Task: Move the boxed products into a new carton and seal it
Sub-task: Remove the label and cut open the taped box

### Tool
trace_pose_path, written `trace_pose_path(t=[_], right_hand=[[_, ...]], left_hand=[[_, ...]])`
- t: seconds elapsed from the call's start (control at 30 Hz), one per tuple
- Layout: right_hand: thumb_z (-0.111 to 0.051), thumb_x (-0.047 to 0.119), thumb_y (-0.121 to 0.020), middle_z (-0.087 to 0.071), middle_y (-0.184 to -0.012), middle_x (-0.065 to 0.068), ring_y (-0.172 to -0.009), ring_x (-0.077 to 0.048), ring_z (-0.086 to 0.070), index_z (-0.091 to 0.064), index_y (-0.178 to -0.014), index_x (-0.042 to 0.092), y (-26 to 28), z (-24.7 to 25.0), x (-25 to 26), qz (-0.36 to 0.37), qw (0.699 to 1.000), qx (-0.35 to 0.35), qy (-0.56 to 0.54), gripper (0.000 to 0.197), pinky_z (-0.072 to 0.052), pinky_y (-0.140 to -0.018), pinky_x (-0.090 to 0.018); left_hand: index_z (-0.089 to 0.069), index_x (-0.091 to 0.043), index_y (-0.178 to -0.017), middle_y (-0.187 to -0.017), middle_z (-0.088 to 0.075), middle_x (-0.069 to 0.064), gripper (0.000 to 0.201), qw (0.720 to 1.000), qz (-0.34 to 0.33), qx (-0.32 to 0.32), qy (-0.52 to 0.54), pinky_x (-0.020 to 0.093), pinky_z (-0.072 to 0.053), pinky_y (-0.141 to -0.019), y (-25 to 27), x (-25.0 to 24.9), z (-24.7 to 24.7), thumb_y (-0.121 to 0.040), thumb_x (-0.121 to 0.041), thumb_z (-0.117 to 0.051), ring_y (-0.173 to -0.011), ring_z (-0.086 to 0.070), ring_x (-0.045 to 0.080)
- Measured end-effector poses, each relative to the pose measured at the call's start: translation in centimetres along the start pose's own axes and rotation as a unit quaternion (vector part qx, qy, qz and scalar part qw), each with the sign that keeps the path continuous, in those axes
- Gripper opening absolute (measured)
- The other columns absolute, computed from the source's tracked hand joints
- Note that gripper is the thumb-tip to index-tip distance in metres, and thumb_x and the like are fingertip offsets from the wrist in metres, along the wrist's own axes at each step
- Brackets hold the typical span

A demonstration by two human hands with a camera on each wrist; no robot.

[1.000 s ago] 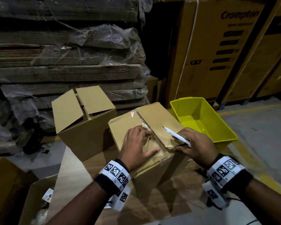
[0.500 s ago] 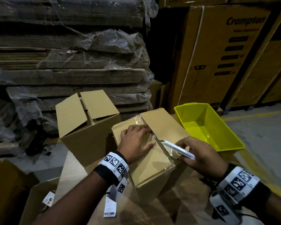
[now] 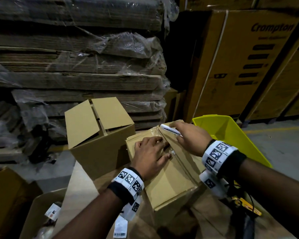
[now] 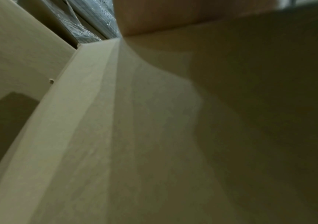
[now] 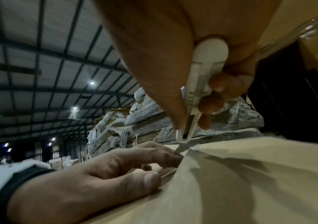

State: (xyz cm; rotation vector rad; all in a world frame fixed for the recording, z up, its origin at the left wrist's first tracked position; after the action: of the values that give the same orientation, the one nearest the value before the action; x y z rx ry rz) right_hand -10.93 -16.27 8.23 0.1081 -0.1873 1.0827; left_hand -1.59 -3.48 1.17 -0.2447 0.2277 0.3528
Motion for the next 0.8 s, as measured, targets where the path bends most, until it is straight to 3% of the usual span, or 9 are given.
trace_pose_path(t=[0.07,0.17,0.33,0.53,0.67,0.8], right_hand=[[-0.051,0.034,-0.091,-0.054,-0.123,-0.002,-0.106,-0.029,-0.060,-0.048,-0.126,0.041,-0.5,0.1,-0.1,0.007,0.999,0.007,0.041,0.036,-0.050,-0.081,-0.039],[-0.051,0.046,-0.093,-0.055,-0.114,-0.002,-0.104,-0.025,-0.059,-0.055,-0.127,0.039,-0.6,0.6,0.1,0.027,0.995,0.016,0.097,0.035,-0.047,-0.076,-0.034],[-0.055,0.041,-0.093,-0.049,-0.114,0.001,-0.100,-0.023,-0.061,-0.060,-0.122,0.041,-1.1,2.0,1.3,0.059,0.985,0.030,0.161,0.030,-0.035,-0.064,-0.027],[-0.064,0.037,-0.088,-0.053,-0.114,0.001,-0.100,-0.023,-0.061,-0.065,-0.113,0.035,-2.6,3.0,3.3,0.083,0.970,0.010,0.228,0.025,-0.036,-0.063,-0.028],[-0.072,0.030,-0.080,-0.051,-0.112,-0.006,-0.094,-0.030,-0.060,-0.057,-0.108,0.019,-4.3,3.3,3.8,0.062,0.985,-0.073,0.146,0.034,-0.041,-0.065,-0.033],[-0.080,0.032,-0.070,-0.060,-0.098,0.001,-0.090,-0.022,-0.059,-0.058,-0.096,0.021,-5.0,3.3,2.9,0.014,0.989,-0.148,-0.020,0.036,-0.036,-0.067,-0.026]], left_hand=[[-0.042,-0.041,-0.143,-0.150,-0.038,-0.008,0.052,1.000,-0.001,-0.003,0.004,0.038,-0.022,-0.102,0.1,0.0,0.1,-0.095,-0.062,-0.035,-0.133,-0.029,0.015],[-0.040,-0.042,-0.143,-0.151,-0.036,-0.007,0.052,1.000,-0.002,0.000,0.003,0.040,-0.024,-0.104,0.1,0.0,0.1,-0.095,-0.062,-0.034,-0.135,-0.029,0.015],[-0.039,-0.042,-0.143,-0.151,-0.036,-0.007,0.053,1.000,-0.004,0.001,0.000,0.043,-0.025,-0.106,0.1,0.1,-0.2,-0.095,-0.064,-0.031,-0.135,-0.029,0.016],[-0.038,-0.043,-0.144,-0.153,-0.033,-0.008,0.054,1.000,-0.007,0.001,0.009,0.043,-0.023,-0.108,0.0,0.2,-0.3,-0.095,-0.066,-0.029,-0.136,-0.028,0.016],[-0.039,-0.043,-0.143,-0.156,-0.030,-0.011,0.051,1.000,-0.015,-0.012,0.012,0.042,-0.026,-0.101,0.1,0.1,-0.3,-0.095,-0.063,-0.033,-0.133,-0.031,0.016],[-0.042,-0.043,-0.142,-0.154,-0.034,-0.014,0.050,1.000,-0.017,-0.013,0.012,0.042,-0.028,-0.097,0.0,0.0,-0.2,-0.096,-0.062,-0.034,-0.128,-0.035,0.016]])
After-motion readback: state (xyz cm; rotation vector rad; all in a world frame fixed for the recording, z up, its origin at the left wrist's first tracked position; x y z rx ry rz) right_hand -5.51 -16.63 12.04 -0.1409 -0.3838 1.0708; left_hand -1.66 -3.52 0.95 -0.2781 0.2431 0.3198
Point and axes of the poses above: each hand's wrist, its own y-axis away from the middle knuckle, its own z-axis out of the back of the hand, x = y × z, the point moved 4 cm from there along -y, towards the middle knuckle
